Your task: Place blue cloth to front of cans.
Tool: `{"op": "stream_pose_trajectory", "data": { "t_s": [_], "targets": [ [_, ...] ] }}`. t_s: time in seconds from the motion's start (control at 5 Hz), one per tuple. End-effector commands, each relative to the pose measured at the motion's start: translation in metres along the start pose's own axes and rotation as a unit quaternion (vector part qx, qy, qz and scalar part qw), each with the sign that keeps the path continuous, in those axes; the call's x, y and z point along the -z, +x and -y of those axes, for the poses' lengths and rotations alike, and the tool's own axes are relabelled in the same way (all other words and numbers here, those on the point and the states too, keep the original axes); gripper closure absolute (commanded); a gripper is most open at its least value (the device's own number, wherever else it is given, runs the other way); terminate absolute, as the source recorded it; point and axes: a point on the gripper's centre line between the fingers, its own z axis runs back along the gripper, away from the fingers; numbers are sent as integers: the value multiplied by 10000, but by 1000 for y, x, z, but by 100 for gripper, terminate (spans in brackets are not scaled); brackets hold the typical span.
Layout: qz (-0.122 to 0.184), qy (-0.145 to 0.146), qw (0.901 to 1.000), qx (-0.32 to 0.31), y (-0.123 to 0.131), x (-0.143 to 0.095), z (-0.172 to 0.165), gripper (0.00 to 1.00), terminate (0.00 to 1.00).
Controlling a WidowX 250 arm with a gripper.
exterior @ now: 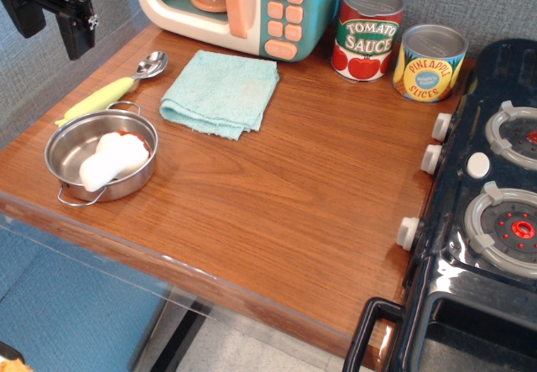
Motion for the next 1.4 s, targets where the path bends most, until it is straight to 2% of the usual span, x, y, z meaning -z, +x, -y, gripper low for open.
{"op": "stream_pose_trajectory", "data": {
  "t_s": [0.0, 0.2, 0.4, 0.6, 0.8, 1.0, 1.2],
  "targets": [
    [0, 0, 10000, 0, 0, 0, 0, 0, 0],
    [57, -74, 9994, 334, 27, 9, 26, 0, 0],
    [17, -232, 9975, 666, 66, 26, 64, 0, 0],
    [69, -431, 9973, 592, 101, 44, 92, 0, 0],
    [-7, -665, 9966, 496, 119, 63, 111, 0, 0],
    [-120, -690, 9960, 561, 123, 70, 122, 0, 0],
    [-201, -676, 9957, 607, 117, 77, 126, 0, 0]
  ]
}}
